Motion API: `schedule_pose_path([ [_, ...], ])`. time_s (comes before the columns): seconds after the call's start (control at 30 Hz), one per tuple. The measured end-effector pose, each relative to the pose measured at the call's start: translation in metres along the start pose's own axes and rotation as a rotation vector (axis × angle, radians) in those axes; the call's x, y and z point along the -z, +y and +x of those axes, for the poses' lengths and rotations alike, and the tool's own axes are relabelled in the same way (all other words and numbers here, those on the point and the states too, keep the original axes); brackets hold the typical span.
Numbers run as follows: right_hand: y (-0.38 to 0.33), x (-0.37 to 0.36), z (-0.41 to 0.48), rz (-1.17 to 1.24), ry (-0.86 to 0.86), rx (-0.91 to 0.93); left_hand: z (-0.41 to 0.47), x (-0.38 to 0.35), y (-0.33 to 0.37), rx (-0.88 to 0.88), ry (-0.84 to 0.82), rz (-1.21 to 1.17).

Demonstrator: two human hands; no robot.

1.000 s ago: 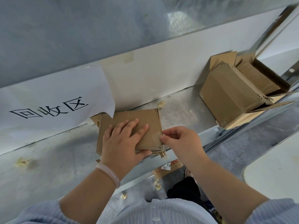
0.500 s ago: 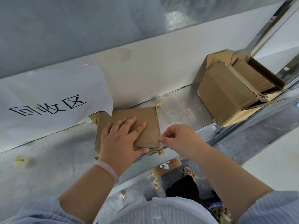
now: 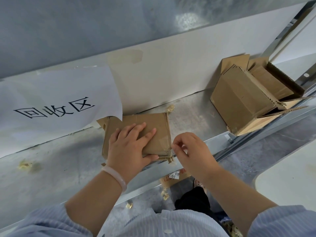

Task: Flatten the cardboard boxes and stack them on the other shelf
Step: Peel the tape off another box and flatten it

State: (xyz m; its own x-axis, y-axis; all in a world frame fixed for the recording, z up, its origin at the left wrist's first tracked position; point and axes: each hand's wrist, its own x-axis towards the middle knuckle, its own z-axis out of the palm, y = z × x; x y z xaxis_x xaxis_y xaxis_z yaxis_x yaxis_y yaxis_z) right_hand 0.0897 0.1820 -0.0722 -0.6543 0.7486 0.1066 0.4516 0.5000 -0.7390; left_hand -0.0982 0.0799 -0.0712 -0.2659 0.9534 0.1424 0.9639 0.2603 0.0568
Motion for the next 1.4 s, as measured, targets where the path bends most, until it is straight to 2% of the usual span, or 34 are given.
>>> schedule_pose_path([
  [0.07,-0.003,-0.001,0.001,0.170,0.115,-0.255,0.000,0.000,0.000,0.002,-0.013,0.000],
  [0.13,-0.006,0.000,0.005,0.257,0.130,-0.369,0.000,0.001,0.000,0.002,-0.020,-0.002],
  [0.2,-0.010,0.000,0.009,0.233,0.061,-0.364,0.000,0.001,0.001,0.006,-0.019,-0.001],
  [0.4,-0.023,0.002,0.017,-0.194,0.002,-0.231,0.000,0.003,0.002,0.005,0.008,-0.011],
  [0.5,-0.022,-0.001,0.019,-0.274,-0.056,-0.159,0.000,0.004,0.003,0.010,-0.013,-0.010],
  [0.73,-0.016,-0.009,0.019,-0.113,-0.095,-0.202,0.000,0.003,0.003,0.020,-0.013,-0.015],
  [0.9,-0.018,-0.012,0.009,0.066,0.031,-0.252,0.001,0.002,0.002,0.019,-0.022,-0.004],
  [1.0,-0.019,-0.009,0.009,0.074,0.109,-0.237,0.000,0.001,0.001,0.013,-0.011,0.000],
  [1.13,-0.018,-0.007,0.014,-0.027,0.040,-0.269,0.000,0.002,0.001,0.007,-0.008,0.003],
  [1.2,-0.018,-0.009,0.016,-0.051,0.071,-0.265,0.000,0.002,0.001,0.009,-0.009,-0.001],
  [1.33,-0.016,-0.014,0.013,0.107,0.120,-0.370,0.000,0.003,0.002,0.010,-0.018,0.005],
  [1.4,-0.016,-0.013,0.013,0.106,0.110,-0.385,-0.001,0.004,0.002,0.006,-0.013,0.003],
])
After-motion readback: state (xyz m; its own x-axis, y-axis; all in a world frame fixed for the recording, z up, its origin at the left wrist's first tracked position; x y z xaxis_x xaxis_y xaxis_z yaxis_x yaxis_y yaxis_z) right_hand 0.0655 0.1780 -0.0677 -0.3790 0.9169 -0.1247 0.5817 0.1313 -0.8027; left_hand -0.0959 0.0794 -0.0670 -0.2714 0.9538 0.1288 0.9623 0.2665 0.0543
